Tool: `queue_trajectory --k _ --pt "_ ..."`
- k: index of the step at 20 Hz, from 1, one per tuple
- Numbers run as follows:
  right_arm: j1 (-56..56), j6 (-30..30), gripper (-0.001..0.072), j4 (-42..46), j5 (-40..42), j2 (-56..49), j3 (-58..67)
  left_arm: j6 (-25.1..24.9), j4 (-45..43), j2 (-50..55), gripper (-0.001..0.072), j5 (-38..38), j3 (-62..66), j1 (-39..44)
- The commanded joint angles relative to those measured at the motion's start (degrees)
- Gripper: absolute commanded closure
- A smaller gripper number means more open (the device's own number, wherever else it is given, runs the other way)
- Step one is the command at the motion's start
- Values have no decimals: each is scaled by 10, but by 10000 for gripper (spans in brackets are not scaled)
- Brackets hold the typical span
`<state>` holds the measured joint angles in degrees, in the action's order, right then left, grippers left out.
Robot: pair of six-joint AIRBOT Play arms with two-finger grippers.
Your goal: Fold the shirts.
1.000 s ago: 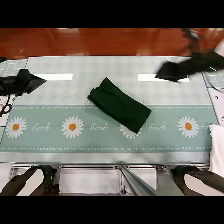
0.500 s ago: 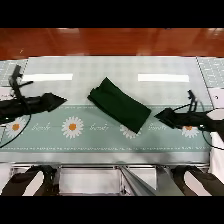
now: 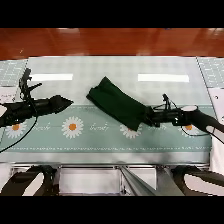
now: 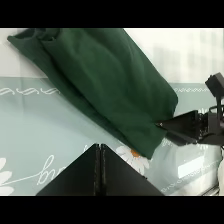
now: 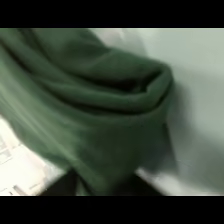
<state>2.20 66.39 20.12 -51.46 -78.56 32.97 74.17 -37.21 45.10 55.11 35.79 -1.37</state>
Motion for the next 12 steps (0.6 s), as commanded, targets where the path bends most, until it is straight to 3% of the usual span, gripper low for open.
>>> queue_trajectory --k 1,3,5,8,12 --pt "38 -1 678 -15 1 -25 88 0 0 0 686 -7 -1 2" --pt "53 3 682 19 -23 -25 170 0 0 0 686 -7 -1 2" --pt "71 45 682 92 -54 -25 266 0 -1 0 686 -14 -1 2" --pt "75 151 682 250 -94 -25 419 0 -2 0 686 -46 -1 2" --pt "49 230 682 410 -258 -25 622 0 -3 0 686 -44 -1 2"
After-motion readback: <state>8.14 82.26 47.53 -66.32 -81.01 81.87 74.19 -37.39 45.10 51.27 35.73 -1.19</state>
